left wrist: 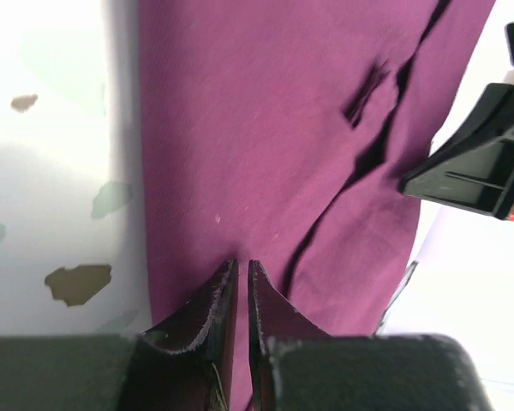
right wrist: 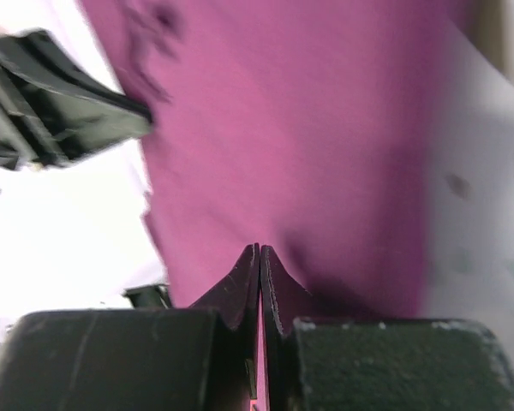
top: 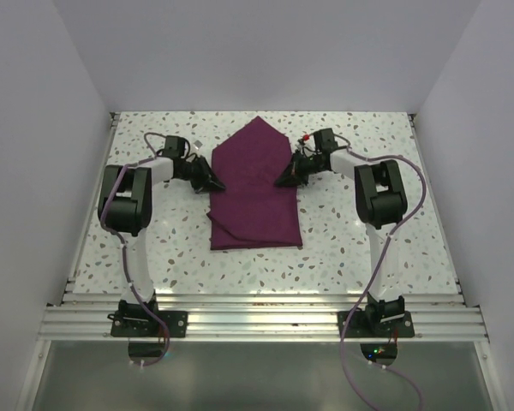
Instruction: Prepare the surgical pack
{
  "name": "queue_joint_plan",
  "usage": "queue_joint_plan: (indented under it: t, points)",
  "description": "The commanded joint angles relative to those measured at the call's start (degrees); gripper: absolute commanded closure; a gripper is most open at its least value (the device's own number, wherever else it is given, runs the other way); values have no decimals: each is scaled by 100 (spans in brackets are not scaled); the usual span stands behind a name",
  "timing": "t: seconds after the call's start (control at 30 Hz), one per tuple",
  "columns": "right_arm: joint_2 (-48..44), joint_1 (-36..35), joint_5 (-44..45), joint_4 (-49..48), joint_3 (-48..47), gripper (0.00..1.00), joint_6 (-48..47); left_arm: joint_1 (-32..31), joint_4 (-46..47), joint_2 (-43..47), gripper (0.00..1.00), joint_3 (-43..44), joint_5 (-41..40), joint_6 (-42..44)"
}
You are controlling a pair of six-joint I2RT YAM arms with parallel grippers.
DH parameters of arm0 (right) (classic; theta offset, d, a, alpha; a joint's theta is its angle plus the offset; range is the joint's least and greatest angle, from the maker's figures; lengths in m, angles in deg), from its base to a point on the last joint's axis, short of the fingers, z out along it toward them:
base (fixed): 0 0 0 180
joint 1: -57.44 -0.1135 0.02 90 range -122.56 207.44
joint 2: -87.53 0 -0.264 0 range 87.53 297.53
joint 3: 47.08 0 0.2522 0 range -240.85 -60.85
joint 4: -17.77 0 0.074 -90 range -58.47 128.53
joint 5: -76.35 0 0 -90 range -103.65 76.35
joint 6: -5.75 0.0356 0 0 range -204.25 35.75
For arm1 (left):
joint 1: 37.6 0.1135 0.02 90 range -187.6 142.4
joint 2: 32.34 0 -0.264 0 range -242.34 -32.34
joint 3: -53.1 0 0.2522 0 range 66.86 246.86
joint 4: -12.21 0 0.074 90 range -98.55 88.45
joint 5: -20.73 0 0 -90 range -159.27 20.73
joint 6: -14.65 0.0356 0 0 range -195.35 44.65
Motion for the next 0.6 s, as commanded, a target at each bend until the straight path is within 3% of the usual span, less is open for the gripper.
queue_joint_plan:
  t: [0.0, 0.3, 0.57]
  points:
    - [-54, -49, -196, -386, -625, 100, 350, 51, 551, -9, 87, 254, 146, -251]
    - [737, -735, -433, -825, -1417, 100, 1027, 42, 1467, -422, 87, 403, 473, -1088]
    - [1168, -551, -390, -1352, -1276, 100, 1300, 288, 1432, -721, 87, 412, 288, -1203]
